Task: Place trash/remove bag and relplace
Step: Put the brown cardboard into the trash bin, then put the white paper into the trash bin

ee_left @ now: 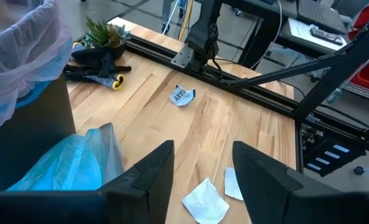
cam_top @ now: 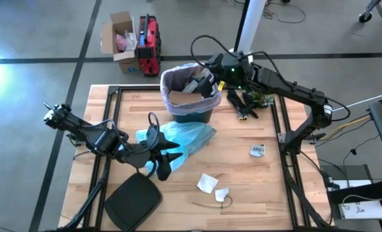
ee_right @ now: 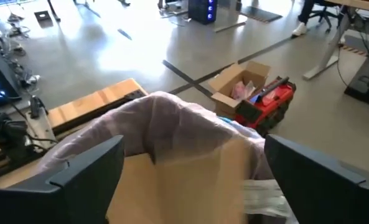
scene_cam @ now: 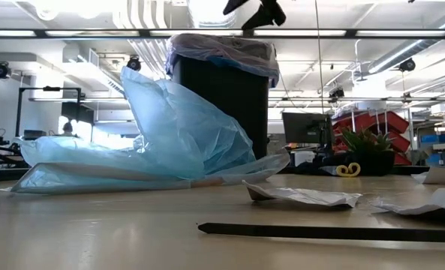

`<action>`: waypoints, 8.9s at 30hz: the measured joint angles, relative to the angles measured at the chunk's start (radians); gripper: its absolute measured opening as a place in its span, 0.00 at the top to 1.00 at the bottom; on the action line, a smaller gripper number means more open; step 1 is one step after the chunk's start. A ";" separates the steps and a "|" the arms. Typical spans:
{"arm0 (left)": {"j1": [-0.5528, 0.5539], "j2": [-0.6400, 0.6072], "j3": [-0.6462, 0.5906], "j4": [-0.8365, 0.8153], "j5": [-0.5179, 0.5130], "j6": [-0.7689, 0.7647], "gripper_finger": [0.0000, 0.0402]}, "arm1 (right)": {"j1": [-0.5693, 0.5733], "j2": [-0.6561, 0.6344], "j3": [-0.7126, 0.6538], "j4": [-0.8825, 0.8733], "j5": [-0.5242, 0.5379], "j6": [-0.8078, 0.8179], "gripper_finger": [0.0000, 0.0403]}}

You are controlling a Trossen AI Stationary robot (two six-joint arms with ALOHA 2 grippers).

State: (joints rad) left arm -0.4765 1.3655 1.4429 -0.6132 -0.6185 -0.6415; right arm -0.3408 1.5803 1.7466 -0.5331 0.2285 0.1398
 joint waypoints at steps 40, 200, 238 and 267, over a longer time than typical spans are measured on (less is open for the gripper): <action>0.012 0.099 -0.005 -0.013 0.010 0.136 0.65 | 0.684 -0.144 -0.231 -0.455 -0.044 -0.181 0.02; -0.048 0.443 -0.228 0.525 0.031 0.129 0.54 | 0.724 -0.377 -0.378 0.333 0.300 -0.110 0.49; 0.028 0.910 0.171 0.140 0.010 -0.400 0.96 | 1.416 -0.203 -0.380 -0.250 0.754 0.621 0.53; 0.414 0.348 0.505 -0.107 -0.115 0.323 0.98 | 1.379 -0.301 -0.452 -0.481 1.029 0.874 0.56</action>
State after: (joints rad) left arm -0.0621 1.7135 1.9478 -0.7197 -0.7337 -0.3185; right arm 1.0382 1.2796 1.2945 -1.0141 1.2579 1.0135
